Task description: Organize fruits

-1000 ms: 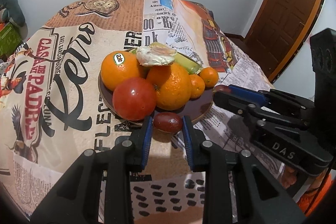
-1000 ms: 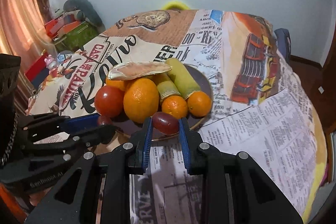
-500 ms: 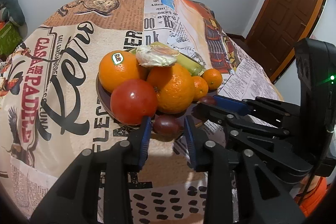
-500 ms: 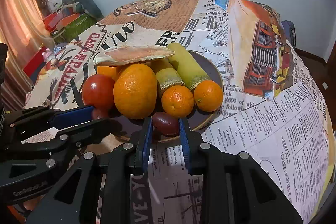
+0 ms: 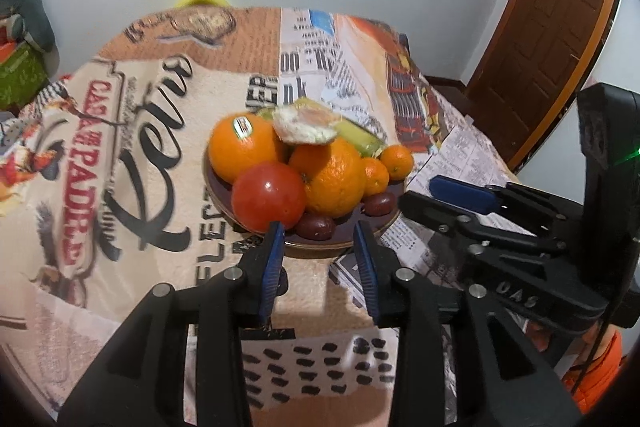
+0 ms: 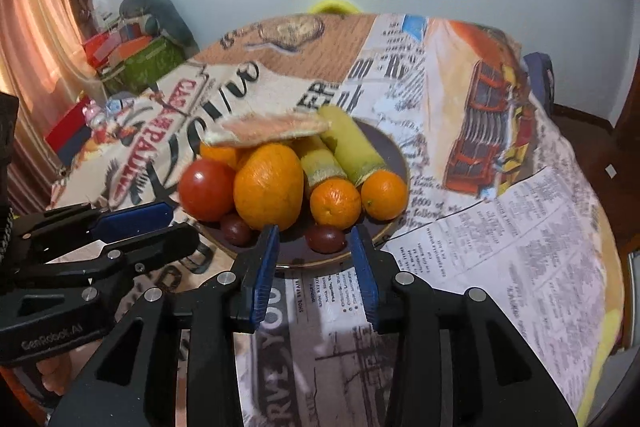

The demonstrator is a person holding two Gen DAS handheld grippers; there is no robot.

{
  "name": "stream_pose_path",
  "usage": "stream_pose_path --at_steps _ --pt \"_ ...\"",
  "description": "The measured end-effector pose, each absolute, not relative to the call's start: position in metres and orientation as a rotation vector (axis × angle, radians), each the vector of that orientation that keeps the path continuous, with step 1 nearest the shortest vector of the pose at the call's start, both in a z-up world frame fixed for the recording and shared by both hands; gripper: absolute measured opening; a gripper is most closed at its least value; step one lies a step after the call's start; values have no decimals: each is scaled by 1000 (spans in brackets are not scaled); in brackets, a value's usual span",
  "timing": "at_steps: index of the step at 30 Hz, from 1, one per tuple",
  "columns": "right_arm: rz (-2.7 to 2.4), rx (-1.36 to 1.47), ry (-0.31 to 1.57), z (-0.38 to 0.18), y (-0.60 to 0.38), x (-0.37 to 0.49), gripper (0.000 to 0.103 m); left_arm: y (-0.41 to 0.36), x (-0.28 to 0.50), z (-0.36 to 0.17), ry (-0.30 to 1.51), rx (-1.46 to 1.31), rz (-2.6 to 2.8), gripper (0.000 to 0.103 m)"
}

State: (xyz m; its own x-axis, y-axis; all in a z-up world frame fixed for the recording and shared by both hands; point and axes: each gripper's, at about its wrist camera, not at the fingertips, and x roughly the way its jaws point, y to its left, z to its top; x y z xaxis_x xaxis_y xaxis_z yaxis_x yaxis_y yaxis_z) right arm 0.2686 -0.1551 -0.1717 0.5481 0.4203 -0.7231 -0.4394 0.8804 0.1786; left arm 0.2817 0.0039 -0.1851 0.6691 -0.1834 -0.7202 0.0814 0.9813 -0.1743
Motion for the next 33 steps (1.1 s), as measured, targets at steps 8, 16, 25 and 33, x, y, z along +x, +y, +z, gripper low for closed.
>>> stream_pose_path --at_steps 8,16,25,33 --pt "498 -43 681 -99 -164 216 34 7 229 -114 653 -123 -141 35" --pt "504 -6 468 -20 -177 139 34 1 145 -27 416 -79 -110 35" --pt "473 0 273 26 -179 64 49 0 61 17 228 -59 -72 57" --pt "431 0 202 27 -175 44 84 -2 32 22 170 -36 -57 82"
